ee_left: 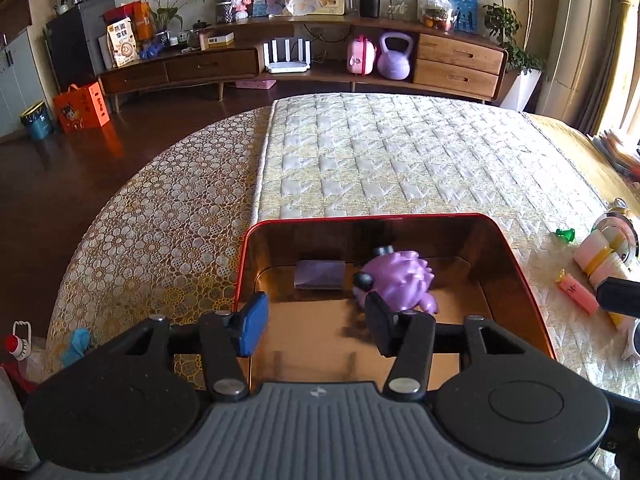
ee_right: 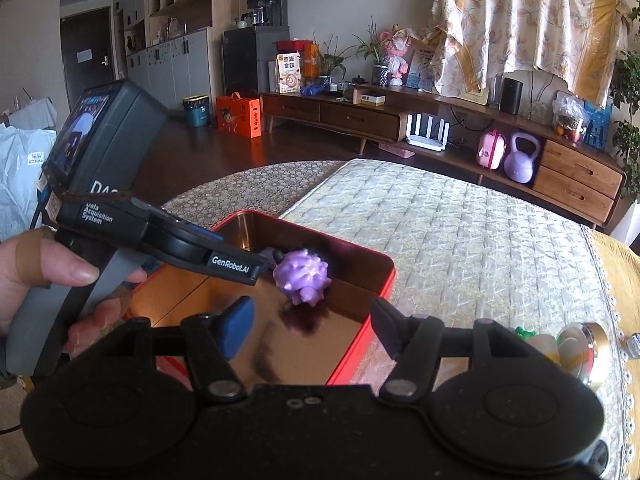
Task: Organize rigid objects
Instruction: 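Move left tool toward pink highlighter while right tool moves toward silver tape roll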
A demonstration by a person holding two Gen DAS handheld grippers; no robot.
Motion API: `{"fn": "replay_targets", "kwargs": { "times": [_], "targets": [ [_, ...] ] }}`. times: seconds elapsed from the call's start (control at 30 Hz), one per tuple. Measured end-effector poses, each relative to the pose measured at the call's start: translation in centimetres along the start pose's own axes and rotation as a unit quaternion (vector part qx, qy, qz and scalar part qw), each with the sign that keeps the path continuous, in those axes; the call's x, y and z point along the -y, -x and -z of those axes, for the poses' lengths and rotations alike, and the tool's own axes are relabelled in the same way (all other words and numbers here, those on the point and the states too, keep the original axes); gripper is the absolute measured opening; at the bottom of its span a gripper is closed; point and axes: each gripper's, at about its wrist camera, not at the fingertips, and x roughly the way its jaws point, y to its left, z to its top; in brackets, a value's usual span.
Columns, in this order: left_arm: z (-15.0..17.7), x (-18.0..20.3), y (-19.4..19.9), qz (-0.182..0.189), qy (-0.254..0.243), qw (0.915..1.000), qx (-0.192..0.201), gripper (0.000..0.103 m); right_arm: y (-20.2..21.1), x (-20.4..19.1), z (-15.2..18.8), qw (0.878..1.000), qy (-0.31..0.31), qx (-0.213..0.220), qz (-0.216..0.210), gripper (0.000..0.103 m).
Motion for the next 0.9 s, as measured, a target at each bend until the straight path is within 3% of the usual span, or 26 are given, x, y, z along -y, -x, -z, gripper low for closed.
{"fn": "replay_targets", "kwargs": {
  "times": [0.07,0.37,0.47,0.6,0.9],
  "targets": [
    [0.2,0.1,0.8,0.009,0.004,0.9999,0.005,0.06,0.8,0.1,0.2,1.0,-0.004,0.005,0.0,0.068],
    [1.2,2.1,4.3,0.031,-0.009,0.9991,0.027,0.062,4.4,1.1,1.5,0.998,-0.044,0.029,0.016,0.086],
    [1.7,3.0,5.4,0.041,-0.012,0.9983,0.039,0.074,5.5,1.7,1.9,0.997,-0.061,0.034,0.022,0.094],
    [2.3,4.7,6.8,0.05,-0.018,0.9972,0.052,0.077,7.1,2.9,2.7,0.996,-0.079,0.042,0.03,0.101],
    [3.2,8.8,7.8,0.094,-0.021,0.9939,0.052,0.08,10.5,6.0,5.9,0.991,-0.102,0.046,0.07,0.103]
  ]
}}
